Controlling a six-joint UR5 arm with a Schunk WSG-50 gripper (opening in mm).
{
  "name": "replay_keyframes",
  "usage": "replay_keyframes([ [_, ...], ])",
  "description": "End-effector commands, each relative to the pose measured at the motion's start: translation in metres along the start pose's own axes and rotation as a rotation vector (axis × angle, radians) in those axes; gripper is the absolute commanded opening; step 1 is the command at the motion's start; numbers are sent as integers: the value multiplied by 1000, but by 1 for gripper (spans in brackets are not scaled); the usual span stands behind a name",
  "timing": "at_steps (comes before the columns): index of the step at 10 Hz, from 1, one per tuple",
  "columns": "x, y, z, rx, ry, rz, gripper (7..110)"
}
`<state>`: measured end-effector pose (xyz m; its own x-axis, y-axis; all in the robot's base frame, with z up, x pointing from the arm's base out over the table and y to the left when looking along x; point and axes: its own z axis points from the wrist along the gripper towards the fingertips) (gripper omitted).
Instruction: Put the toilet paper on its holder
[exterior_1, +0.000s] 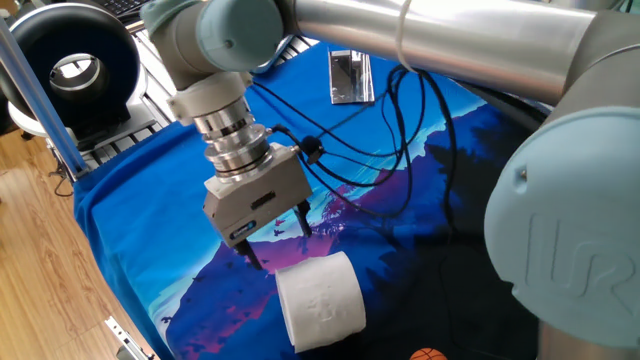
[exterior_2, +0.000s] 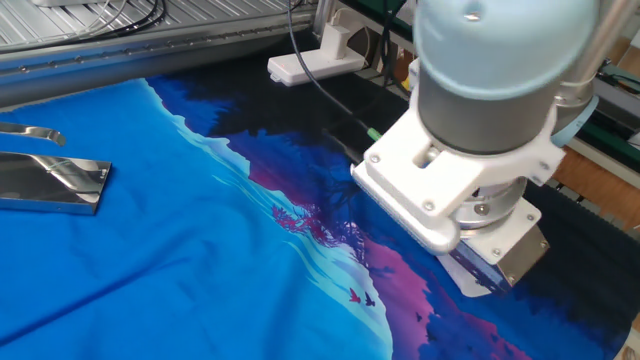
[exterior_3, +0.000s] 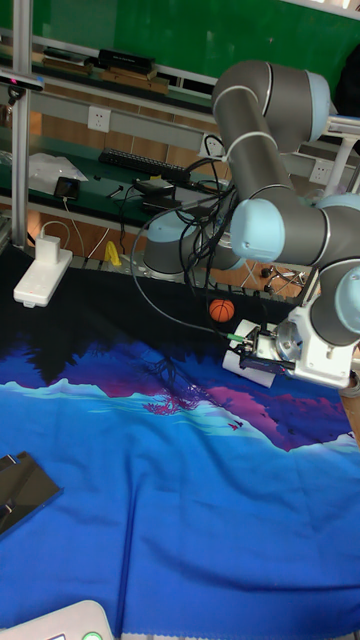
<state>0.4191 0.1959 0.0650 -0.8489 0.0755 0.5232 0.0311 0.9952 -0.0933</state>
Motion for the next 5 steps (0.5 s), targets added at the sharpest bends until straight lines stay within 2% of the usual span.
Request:
replay_keyframes([
  [1,-3,-18,-5,71,-6,-28,88],
  [3,3,-26,-1,80,24,-42,88],
  [5,13,-24,1,70,69,-29,88],
])
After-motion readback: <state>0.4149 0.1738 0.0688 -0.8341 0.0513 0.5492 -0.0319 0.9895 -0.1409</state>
